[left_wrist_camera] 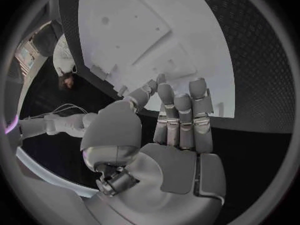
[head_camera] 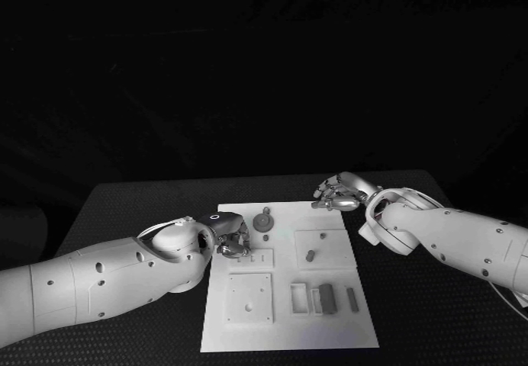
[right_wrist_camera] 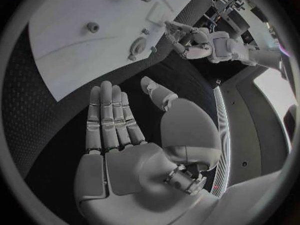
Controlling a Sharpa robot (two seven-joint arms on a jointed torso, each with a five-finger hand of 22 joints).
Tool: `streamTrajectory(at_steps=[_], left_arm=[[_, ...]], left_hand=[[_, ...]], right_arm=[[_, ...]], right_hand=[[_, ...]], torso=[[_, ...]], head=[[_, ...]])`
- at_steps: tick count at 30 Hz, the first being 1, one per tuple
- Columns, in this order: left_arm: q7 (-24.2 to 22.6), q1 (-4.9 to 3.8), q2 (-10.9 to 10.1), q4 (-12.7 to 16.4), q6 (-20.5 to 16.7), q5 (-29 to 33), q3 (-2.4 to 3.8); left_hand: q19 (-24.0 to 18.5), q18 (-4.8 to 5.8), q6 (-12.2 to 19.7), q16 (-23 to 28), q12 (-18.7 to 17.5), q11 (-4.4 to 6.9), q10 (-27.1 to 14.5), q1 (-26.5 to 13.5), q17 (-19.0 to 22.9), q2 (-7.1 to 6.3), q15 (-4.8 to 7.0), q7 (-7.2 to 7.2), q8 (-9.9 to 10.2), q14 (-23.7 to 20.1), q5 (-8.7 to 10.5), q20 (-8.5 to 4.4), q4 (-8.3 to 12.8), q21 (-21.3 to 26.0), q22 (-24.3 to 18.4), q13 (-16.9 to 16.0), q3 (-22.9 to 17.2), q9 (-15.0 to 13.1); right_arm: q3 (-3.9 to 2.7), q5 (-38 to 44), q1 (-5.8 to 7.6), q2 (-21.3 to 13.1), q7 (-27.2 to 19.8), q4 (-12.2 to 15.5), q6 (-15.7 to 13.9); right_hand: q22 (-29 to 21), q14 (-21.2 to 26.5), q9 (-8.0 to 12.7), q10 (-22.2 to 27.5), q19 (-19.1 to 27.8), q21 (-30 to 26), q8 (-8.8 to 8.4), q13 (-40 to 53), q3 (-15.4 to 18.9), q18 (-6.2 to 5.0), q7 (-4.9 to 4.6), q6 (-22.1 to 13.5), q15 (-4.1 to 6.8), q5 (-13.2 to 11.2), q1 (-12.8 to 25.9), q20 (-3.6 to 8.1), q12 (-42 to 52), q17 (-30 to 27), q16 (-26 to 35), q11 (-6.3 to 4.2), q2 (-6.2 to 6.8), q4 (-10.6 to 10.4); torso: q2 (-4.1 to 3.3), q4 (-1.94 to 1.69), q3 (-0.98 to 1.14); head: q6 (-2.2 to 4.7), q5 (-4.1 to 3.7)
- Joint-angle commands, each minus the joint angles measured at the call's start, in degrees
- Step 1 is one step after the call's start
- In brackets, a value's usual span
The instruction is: Assemble the parts on the task board
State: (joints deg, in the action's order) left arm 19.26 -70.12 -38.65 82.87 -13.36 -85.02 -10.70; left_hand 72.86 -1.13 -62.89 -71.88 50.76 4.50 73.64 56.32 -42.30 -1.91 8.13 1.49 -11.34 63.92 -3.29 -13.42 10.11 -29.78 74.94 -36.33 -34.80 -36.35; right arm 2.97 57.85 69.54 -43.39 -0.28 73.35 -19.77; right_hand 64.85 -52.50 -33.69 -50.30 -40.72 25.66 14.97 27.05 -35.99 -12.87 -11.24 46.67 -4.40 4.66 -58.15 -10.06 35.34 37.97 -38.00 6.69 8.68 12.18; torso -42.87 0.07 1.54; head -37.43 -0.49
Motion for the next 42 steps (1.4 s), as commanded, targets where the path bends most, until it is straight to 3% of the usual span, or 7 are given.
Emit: streamTrajectory(at_steps=[1, 10, 15, 32, 37, 42], left_arm=[[7.21, -0.03, 0.42, 0.05, -2.67, 7.60, 0.01], [9.43, -0.02, 0.85, -0.12, -5.21, 8.86, -0.09], [9.56, -0.01, 1.01, 0.01, -5.83, 9.39, -0.13], [9.65, 0.03, 1.59, 1.23, -5.26, 9.21, -0.29], [9.92, 0.08, 1.53, 2.22, -6.24, 4.62, -1.17], [10.10, 0.14, 1.59, 2.62, -5.92, 4.65, -1.41]], left_hand=[[0.63, -1.61, -6.55, -0.56, 0.50, 0.53, 1.24, -1.06, -0.17, 0.97, 0.13, -0.40, -5.99, 0.78, -0.97, -0.18, 0.99, -0.73, 1.44, -0.19, 0.09, -4.63], [1.75, -1.77, -8.10, -1.95, 1.96, 1.43, 2.77, -3.92, -0.99, 1.48, 0.86, -1.30, -7.65, 2.29, -5.02, -0.92, 2.84, -3.21, 1.45, -1.12, -0.40, -5.53], [2.08, -1.81, -8.60, -2.43, 2.51, 1.76, 3.31, -5.04, -1.34, 1.73, 1.07, -1.63, -8.35, 2.85, -6.70, -1.14, 3.55, -4.29, 1.44, -1.51, -0.73, -5.80], [2.43, -1.85, -9.39, -3.12, 3.25, 2.14, 4.11, -6.48, -1.91, 2.40, 1.10, -2.06, -9.27, 3.55, -7.42, -1.25, 3.92, -5.66, 1.43, -2.05, -1.13, -6.12], [2.66, -1.92, -9.75, -3.44, 3.54, 2.33, 4.58, -7.00, -2.15, 3.03, 1.08, -2.26, -9.65, 3.99, -7.70, -1.27, 4.18, -6.38, 1.44, -2.25, -1.30, -6.25], [2.85, -1.99, -10.05, -3.71, 3.73, 2.44, 5.11, -7.45, -2.37, 3.54, 0.99, -2.40, -10.03, 4.45, -8.23, -1.20, 4.75, -7.16, 1.43, -2.34, -1.58, -6.38]], right_arm=[[-0.01, -2.80, 0.25, 0.31, -0.98, -0.66, 0.19], [-0.01, -3.97, 0.86, 1.27, -1.01, -2.40, 0.35], [-0.01, -4.19, 0.99, 1.46, -1.06, -2.60, 0.43], [-0.01, -4.46, 1.04, 1.59, -1.04, -2.62, 0.77], [-0.01, -4.46, 1.09, 1.75, -1.04, -2.72, 1.03], [-0.02, -4.46, 1.15, 1.85, -0.96, -2.77, 1.25]], right_hand=[[-0.19, 0.43, 0.17, -0.13, 1.69, -1.44, 0.21, -2.39, 0.07, 0.89, -0.07, -0.60, -1.19, -0.14, -0.19, -0.46, -1.54, -0.87, 3.34, 0.63, -0.34, 0.01], [0.10, 0.44, 0.58, -0.91, 2.75, -2.67, 0.25, -5.26, 0.51, 0.97, -0.15, -0.74, -1.80, -0.11, -0.55, -0.90, -2.59, -0.62, 6.49, 0.81, -0.27, -0.02], [0.17, 0.66, 0.72, -0.85, 3.21, -3.11, 0.23, -5.94, 0.64, 1.05, -0.18, -0.81, -2.03, -0.12, -0.64, -1.05, -2.79, -0.37, 7.20, 0.95, -0.27, -0.02], [0.38, 1.44, 1.07, -0.54, 4.32, -4.20, 0.22, -7.41, 0.94, 1.25, -0.24, -0.94, -2.56, -0.12, -0.74, -1.37, -3.04, 0.37, 8.80, 1.23, -0.27, -0.17], [0.46, 1.79, 1.18, -0.44, 4.75, -4.60, 0.24, -7.86, 1.00, 1.33, -0.25, -0.96, -2.77, -0.11, -0.84, -1.47, -3.07, 0.60, 9.36, 1.27, -0.29, -0.19], [0.58, 2.68, 1.38, -0.26, 5.81, -5.48, 0.23, -8.62, 1.12, 1.60, -0.28, -1.05, -3.26, -0.11, -1.00, -1.68, -3.11, 0.87, 10.46, 1.33, -0.31, -0.13]], torso=[[0.12, -0.10, 0.05], [0.13, -0.13, 0.10], [0.18, -0.13, 0.23], [0.10, -0.15, 0.08], [0.12, -0.18, 0.06], [0.10, -0.20, 0.06]], head=[[-0.13, 0.11], [-0.22, 0.56], [-0.26, 0.63], [-0.48, 0.35], [-0.67, 0.33], [-0.77, 0.44]])
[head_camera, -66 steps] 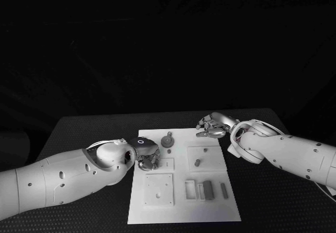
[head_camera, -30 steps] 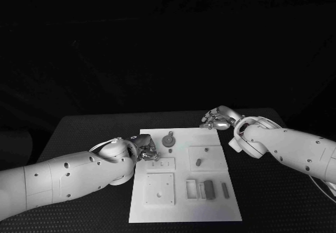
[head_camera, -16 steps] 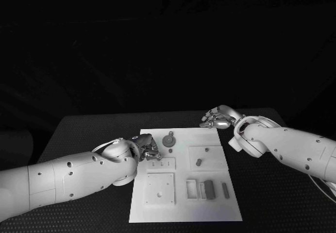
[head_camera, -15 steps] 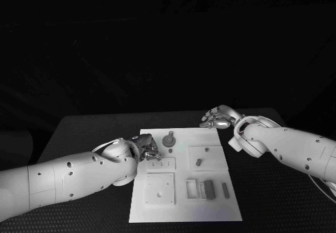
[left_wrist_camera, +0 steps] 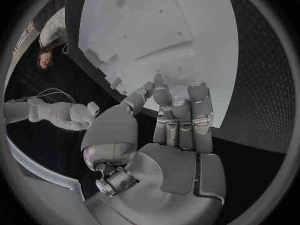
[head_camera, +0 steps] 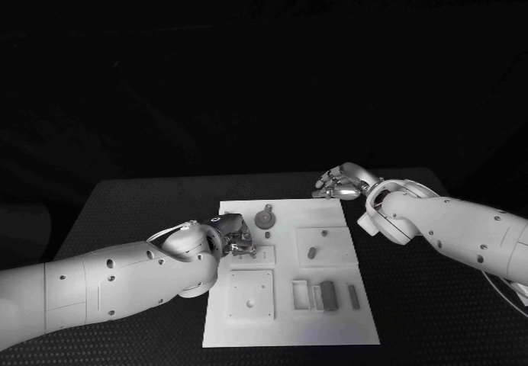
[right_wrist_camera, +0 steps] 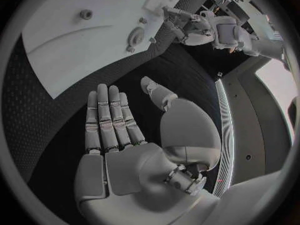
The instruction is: Assemble the parts on the task board
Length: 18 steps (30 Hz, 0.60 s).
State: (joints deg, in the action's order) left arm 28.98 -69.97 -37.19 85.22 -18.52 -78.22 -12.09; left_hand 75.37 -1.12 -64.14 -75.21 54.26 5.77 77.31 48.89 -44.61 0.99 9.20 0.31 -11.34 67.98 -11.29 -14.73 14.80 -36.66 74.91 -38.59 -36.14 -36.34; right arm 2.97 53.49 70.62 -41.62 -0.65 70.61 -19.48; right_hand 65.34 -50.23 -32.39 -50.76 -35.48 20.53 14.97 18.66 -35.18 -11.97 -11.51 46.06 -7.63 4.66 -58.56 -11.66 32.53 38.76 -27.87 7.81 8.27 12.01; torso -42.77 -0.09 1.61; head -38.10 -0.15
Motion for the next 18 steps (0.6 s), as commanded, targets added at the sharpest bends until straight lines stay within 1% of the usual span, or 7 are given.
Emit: streamTrajectory(at_steps=[1, 5, 10, 12, 18], left_arm=[[0.45, 0.02, 0.16, 0.23, -0.76, -2.15, -0.05], [0.46, 0.25, 0.40, -0.27, -0.55, -2.14, -0.15], [0.35, 0.56, 0.76, -0.95, -0.62, -2.12, -0.19], [0.25, 0.64, 0.77, -1.10, -0.48, -2.12, -0.18], [-0.03, 0.65, 0.91, -1.47, 0.78, -1.56, -0.18]], left_hand=[[0.34, -2.00, -8.81, -0.39, 0.24, 1.16, 1.47, -0.11, -0.07, 0.71, -0.09, -1.23, -10.05, 0.41, -0.26, 0.12, 0.10, -0.34, 1.45, -0.08, -0.24, -6.39], [0.33, -2.00, -8.83, -0.41, 0.25, 1.16, 1.52, -0.27, -0.11, 0.77, -0.12, -1.24, -10.10, 0.45, -0.28, 0.14, 0.16, -0.45, 1.45, -0.09, -0.25, -6.40], [0.30, -2.01, -8.83, -0.41, 0.25, 1.16, 1.54, -0.44, -0.13, 0.76, -0.14, -1.23, -10.13, 0.46, -0.31, 0.17, 0.20, -0.54, 1.44, -0.09, -0.24, -6.41], [0.28, -2.02, -8.80, -0.40, 0.24, 1.16, 1.53, -0.52, -0.13, 0.75, -0.15, -1.23, -10.12, 0.45, -0.29, 0.18, 0.20, -0.56, 1.43, -0.09, -0.25, -6.41], [0.15, -2.07, -8.75, -0.33, 0.20, 1.12, 1.53, -1.13, -0.17, 0.77, -0.20, -1.20, -10.18, 0.42, 0.17, 0.23, -0.03, -0.74, 1.38, -0.09, -0.24, -6.41]], right_arm=[[-0.02, -0.10, 0.08, 0.10, -0.60, -0.04, 0.96], [-0.02, -0.15, 0.10, 0.17, -0.64, -0.03, 1.01], [-0.02, -0.20, 0.11, 0.22, -0.69, -0.01, 0.99], [-0.02, -0.20, 0.11, 0.23, -0.72, -0.02, 0.99], [-0.02, -0.28, 0.11, 0.28, -0.75, -0.02, 1.05]], right_hand=[[0.11, 0.53, 0.11, 0.23, 0.71, -0.46, 0.22, -0.33, 0.34, 0.74, -0.03, -0.46, -0.09, -0.11, -0.61, -0.11, -0.30, 0.14, 0.47, 0.22, 0.11, 0.05], [0.17, 0.69, 0.17, 0.31, 0.92, -0.64, 0.22, -0.53, 0.38, 0.79, -0.04, -0.49, -0.19, -0.11, -0.63, -0.15, -0.31, 0.24, 0.70, 0.26, 0.10, 0.03], [0.22, 0.81, 0.21, 0.35, 1.07, -0.79, 0.21, -0.69, 0.41, 0.83, -0.05, -0.52, -0.26, -0.11, -0.64, -0.19, -0.31, 0.33, 0.87, 0.29, 0.08, 0.00], [0.25, 0.87, 0.23, 0.36, 1.13, -0.85, 0.21, -0.76, 0.42, 0.84, -0.05, -0.52, -0.29, -0.11, -0.65, -0.20, -0.29, 0.37, 0.95, 0.30, 0.08, -0.01], [0.31, 0.98, 0.28, 0.39, 1.30, -1.01, 0.21, -0.91, 0.45, 0.88, -0.05, -0.54, -0.36, -0.11, -0.67, -0.23, -0.28, 0.48, 1.12, 0.32, 0.10, -0.02]], torso=[[0.00, -0.03, 0.02], [0.06, -0.02, 0.03], [-0.05, 0.07, -0.05], [-0.06, 0.09, -0.05], [-0.06, 0.14, 0.05]], head=[[-0.10, 0.11], [-0.12, 0.20], [-0.09, 0.12], [-0.05, 0.09], [-0.18, 0.06]])
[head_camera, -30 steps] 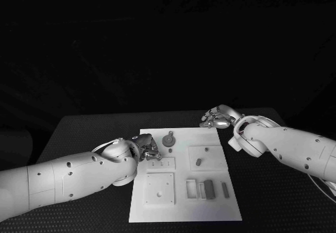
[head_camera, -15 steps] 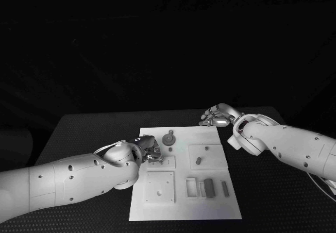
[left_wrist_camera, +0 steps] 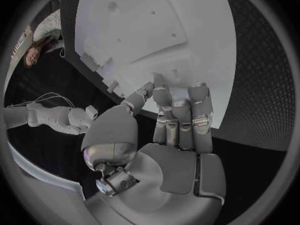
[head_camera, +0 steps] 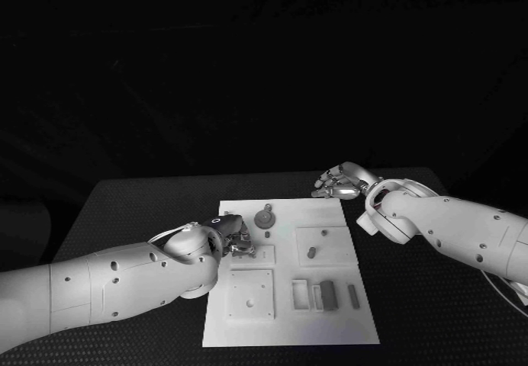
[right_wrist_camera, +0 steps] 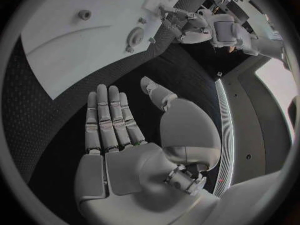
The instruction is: Assemble the parts on the task board
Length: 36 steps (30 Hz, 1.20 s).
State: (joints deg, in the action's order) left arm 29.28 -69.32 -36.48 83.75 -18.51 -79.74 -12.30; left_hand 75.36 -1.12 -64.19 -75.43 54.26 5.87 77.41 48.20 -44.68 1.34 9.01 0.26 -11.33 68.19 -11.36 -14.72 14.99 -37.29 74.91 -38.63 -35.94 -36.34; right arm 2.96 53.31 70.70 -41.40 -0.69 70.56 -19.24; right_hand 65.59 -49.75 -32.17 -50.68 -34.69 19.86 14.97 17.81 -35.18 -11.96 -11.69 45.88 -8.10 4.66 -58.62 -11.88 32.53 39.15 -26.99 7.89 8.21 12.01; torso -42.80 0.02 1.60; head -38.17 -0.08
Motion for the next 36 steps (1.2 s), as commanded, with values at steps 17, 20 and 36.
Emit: streamTrajectory(at_steps=[17, 20, 36], left_arm=[[-0.82, 0.04, 0.41, -0.27, 1.38, 0.33, 0.03], [-0.87, 0.04, 0.42, -0.29, 1.58, 0.33, 0.03], [-0.94, 0.13, 0.55, -0.33, 1.74, -0.33, 0.03]], left_hand=[[-0.23, -2.31, -8.63, 0.04, 0.18, 1.01, 1.41, -2.68, -0.32, 0.16, -0.10, -1.16, -10.41, 0.17, 1.07, 0.34, -2.48, -0.59, 1.32, -0.19, -0.35, -6.37], [-0.26, -2.34, -8.64, 0.04, 0.18, 1.01, 1.41, -2.94, -0.35, 0.29, -0.11, -1.16, -10.44, 0.17, 1.02, 0.35, -2.68, -0.65, 1.32, -0.22, -0.34, -6.37], [-0.40, -2.48, -8.78, -0.07, 0.34, 1.06, 1.51, -4.25, -0.64, 0.24, -0.19, -1.24, -10.70, 0.27, -0.57, 0.44, -2.50, -1.21, 1.33, -0.46, -0.18, -6.39]], right_arm=[[-0.01, -0.14, 0.03, 0.07, -0.71, -0.01, 0.84], [-0.01, -0.15, 0.03, 0.07, -0.71, 0.01, 0.92], [-0.01, 0.00, 0.03, -0.01, -0.69, 0.03, 0.92]], right_hand=[[0.15, 0.65, 0.12, 0.35, 0.70, -0.55, 0.22, -0.27, 0.51, 0.93, 0.13, -0.37, 0.01, -0.11, -0.62, -0.06, -0.24, 0.23, 0.46, 0.29, 0.17, -0.06], [0.16, 0.70, 0.13, 0.35, 0.76, -0.59, 0.23, -0.30, 0.52, 0.94, 0.13, -0.37, -0.01, -0.11, -0.61, -0.07, -0.23, 0.25, 0.51, 0.30, 0.18, -0.07], [0.25, 0.91, 0.18, 0.37, 1.04, -0.83, 0.25, -0.50, 0.59, 1.02, 0.13, -0.36, -0.12, -0.11, -0.59, -0.12, -0.17, 0.40, 0.75, 0.33, 0.22, -0.11]], torso=[[0.02, -0.05, 0.02], [0.01, -0.04, 0.03], [0.00, -0.04, 0.07]], head=[[-0.20, -0.28], [-0.16, -0.28], [-0.21, -0.19]])
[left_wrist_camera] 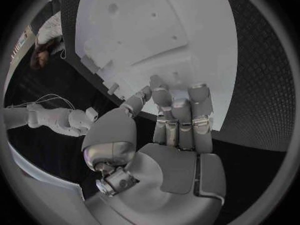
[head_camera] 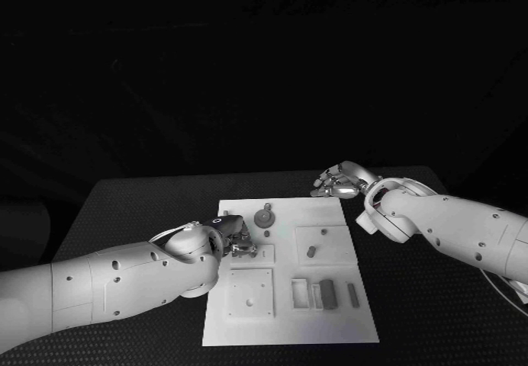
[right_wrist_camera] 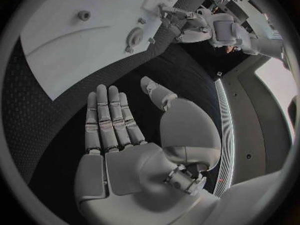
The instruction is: Assemble the parts on the task board
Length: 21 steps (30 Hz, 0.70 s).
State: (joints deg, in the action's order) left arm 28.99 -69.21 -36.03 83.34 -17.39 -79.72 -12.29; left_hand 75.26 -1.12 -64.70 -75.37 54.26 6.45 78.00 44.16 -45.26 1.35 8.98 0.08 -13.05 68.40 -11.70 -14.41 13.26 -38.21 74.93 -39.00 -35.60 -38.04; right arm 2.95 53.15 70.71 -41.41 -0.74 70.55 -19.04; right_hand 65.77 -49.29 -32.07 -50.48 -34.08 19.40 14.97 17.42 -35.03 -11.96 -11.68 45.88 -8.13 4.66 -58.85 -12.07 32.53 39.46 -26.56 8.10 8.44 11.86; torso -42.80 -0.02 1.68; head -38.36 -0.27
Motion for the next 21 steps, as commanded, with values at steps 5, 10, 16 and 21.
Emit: streamTrajectory(at_steps=[5, 10, 16, 21], left_arm=[[-0.64, 0.04, 0.06, 0.00, 0.64, -0.34, 0.02], [-0.64, 0.06, 0.00, -0.04, 0.53, -0.29, 0.02], [-0.58, 0.07, -0.05, -0.01, 0.73, -0.16, 0.03], [-0.66, 0.07, -0.05, -0.01, 0.98, -0.04, 0.03]], left_hand=[[-0.32, -2.55, -8.24, -0.08, 0.32, 0.48, 0.93, -0.75, -0.11, -0.40, -0.16, -1.07, -9.00, 0.08, 0.02, 0.15, -1.25, -0.36, 1.26, -0.12, -0.50, -4.65], [-0.36, -2.69, -8.16, 0.03, 0.24, 0.50, 0.92, -1.60, -0.17, -1.63, -0.12, -1.07, -9.04, 0.11, 0.99, 0.14, -2.42, -0.46, 1.21, -0.15, -0.60, -4.59], [-0.48, -2.79, -7.99, 0.17, 0.13, 0.48, 0.86, -2.40, -0.21, -2.91, -0.07, -1.04, -9.03, 0.08, 1.93, 0.13, -3.51, -0.48, 1.17, -0.16, -0.57, -4.53], [-0.56, -2.83, -7.89, 0.26, 0.05, 0.45, 0.82, -2.80, -0.22, -3.68, -0.05, -1.01, -9.02, 0.03, 2.24, 0.13, -3.96, -0.45, 1.16, -0.14, -0.53, -4.50]], right_arm=[[0.00, 0.14, 0.02, 0.00, -0.64, 0.05, 0.73], [0.00, 0.14, 0.02, -0.04, -0.65, 0.07, 0.71], [0.00, 0.14, 0.02, -0.10, -0.64, 0.06, 0.68], [0.00, 0.14, 0.02, -0.10, -0.64, 0.07, 0.68]], right_hand=[[0.11, 0.55, 0.11, 0.16, 0.58, -0.50, 0.25, -0.19, 0.46, 1.07, 0.13, -0.37, -0.13, -0.11, -0.37, 0.05, -0.14, 0.14, 0.43, 0.13, 0.00, 0.03], [0.11, 0.55, 0.11, 0.16, 0.58, -0.50, 0.25, -0.19, 0.46, 1.07, 0.13, -0.37, -0.13, -0.11, -0.37, 0.05, -0.14, 0.14, 0.43, 0.13, 0.00, 0.03], [0.23, 0.83, 0.18, 0.20, 0.94, -0.77, 0.25, -0.40, 0.50, 1.18, 0.12, -0.41, -0.27, -0.11, -0.42, 0.00, -0.08, 0.30, 0.70, 0.15, 0.04, 0.04], [0.29, 0.93, 0.21, 0.21, 1.09, -0.89, 0.26, -0.50, 0.51, 1.23, 0.12, -0.42, -0.32, -0.11, -0.45, -0.02, -0.05, 0.38, 0.80, 0.16, 0.04, 0.03]], torso=[[0.02, 0.00, -0.01], [-0.01, 0.00, -0.03], [-0.02, 0.03, -0.05], [0.01, -0.01, -0.04]], head=[[0.01, 0.02], [0.03, 0.04], [0.05, 0.09], [0.07, 0.03]])
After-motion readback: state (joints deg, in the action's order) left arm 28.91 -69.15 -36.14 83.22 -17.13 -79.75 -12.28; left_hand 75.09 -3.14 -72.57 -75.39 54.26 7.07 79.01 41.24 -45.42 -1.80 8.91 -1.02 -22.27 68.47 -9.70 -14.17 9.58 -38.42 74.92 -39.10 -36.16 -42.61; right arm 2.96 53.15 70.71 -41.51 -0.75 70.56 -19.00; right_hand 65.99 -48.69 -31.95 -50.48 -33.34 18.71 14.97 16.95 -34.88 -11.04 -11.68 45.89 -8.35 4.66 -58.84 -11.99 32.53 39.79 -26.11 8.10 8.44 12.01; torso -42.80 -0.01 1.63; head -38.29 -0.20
